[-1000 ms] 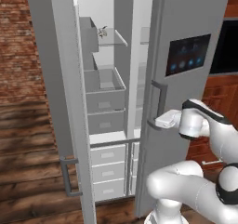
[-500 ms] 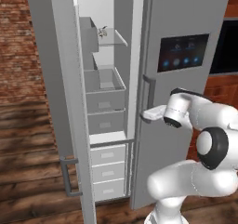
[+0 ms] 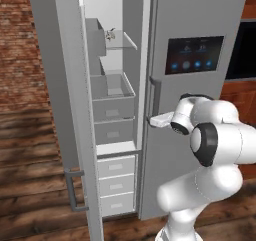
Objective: There's a fish in the fridge that needs to be moved to the freezer for freezing. Pick up the fish from the fridge, place it on any shelf in the freezer, and close the fridge and freezer doors when done.
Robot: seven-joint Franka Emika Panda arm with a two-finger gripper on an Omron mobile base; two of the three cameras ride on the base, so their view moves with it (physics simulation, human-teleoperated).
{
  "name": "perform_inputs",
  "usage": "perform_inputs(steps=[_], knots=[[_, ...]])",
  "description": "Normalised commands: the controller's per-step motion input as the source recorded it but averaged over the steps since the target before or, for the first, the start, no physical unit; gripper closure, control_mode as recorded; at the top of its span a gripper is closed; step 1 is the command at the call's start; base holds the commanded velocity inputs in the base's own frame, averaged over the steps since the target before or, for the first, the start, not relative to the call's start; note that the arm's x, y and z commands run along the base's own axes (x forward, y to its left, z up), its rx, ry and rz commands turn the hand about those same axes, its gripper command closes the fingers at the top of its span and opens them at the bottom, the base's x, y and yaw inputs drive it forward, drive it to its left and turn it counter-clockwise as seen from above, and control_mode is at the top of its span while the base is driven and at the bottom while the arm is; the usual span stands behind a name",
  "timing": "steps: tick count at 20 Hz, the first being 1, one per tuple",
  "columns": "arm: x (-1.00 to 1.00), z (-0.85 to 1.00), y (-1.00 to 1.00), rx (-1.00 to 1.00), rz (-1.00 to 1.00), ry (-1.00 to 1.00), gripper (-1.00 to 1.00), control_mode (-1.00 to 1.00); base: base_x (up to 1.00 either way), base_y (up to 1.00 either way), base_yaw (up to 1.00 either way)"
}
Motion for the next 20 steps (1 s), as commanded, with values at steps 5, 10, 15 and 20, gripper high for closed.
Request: perform_inputs(steps=[5,10,15,20], knots=[[0.23,0.01,0.0,0.0,-0.01,0.0,-1.0,-1.0,0.0,0.0,0.0],[0.67,0.0,0.0,0.0,-0.02,0.0,-1.0,-1.0,0.0,0.0,0.0],[0.37,0.03,0.0,0.0,-0.03,0.0,-1.0,-1.0,0.0,0.0,0.0],[0.08,0.13,0.0,0.0,-0.04,0.0,-1.0,-1.0,0.0,0.0,0.0]])
